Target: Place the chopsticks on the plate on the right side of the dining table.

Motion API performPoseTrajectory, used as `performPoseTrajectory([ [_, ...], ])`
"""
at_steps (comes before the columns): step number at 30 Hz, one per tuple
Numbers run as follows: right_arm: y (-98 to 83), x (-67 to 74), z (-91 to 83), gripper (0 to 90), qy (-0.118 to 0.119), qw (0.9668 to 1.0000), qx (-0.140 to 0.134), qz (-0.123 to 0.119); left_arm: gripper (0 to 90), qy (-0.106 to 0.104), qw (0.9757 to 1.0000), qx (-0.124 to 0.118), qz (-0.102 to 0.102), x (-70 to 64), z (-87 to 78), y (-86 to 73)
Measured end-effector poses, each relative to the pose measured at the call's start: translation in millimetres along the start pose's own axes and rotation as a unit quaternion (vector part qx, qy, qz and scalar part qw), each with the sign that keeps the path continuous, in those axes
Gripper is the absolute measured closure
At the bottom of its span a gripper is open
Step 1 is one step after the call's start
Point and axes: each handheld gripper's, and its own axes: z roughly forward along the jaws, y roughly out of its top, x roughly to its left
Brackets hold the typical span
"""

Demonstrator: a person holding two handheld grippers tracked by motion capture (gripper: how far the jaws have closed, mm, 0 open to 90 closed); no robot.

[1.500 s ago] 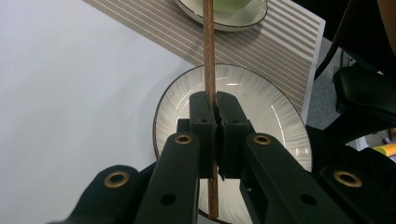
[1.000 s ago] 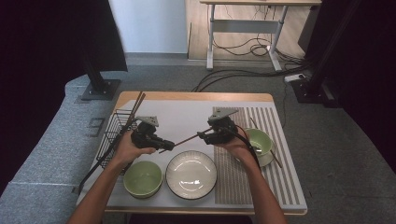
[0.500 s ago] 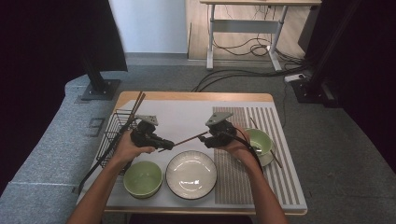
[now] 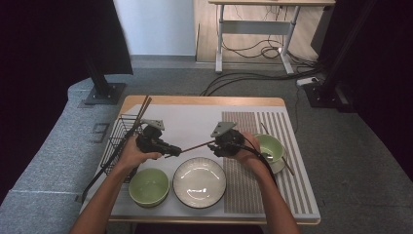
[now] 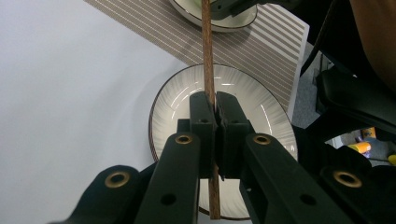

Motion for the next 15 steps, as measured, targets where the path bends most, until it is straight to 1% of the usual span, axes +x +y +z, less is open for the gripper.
performPoseTrajectory([
  [3,-0.4,2.1,1.4,55.3,-0.007,0.9997,0.010,-0.020,86.9,-0.003,1.0000,-0.002,-0.001,0.8,-0.5,0.2],
  [5,-0.8,3.4,2.2,58.1,-0.009,0.9994,0.016,-0.029,86.8,-0.005,1.0000,-0.003,-0.002,1.9,-1.1,0.5],
  [7,-1.4,3.9,2.8,60.7,-0.009,0.9993,0.020,-0.031,86.9,-0.008,0.9999,-0.007,-0.005,2.5,-1.4,0.5],
  [13,-6.0,5.7,3.0,67.2,0.002,0.9986,0.029,-0.045,86.8,-0.018,0.9995,-0.022,-0.013,5.2,-3.5,1.4],
  [15,-8.0,6.7,3.1,69.2,0.011,0.9982,0.033,-0.049,86.8,-0.021,0.9994,-0.025,-0.013,6.5,-3.8,1.8],
])
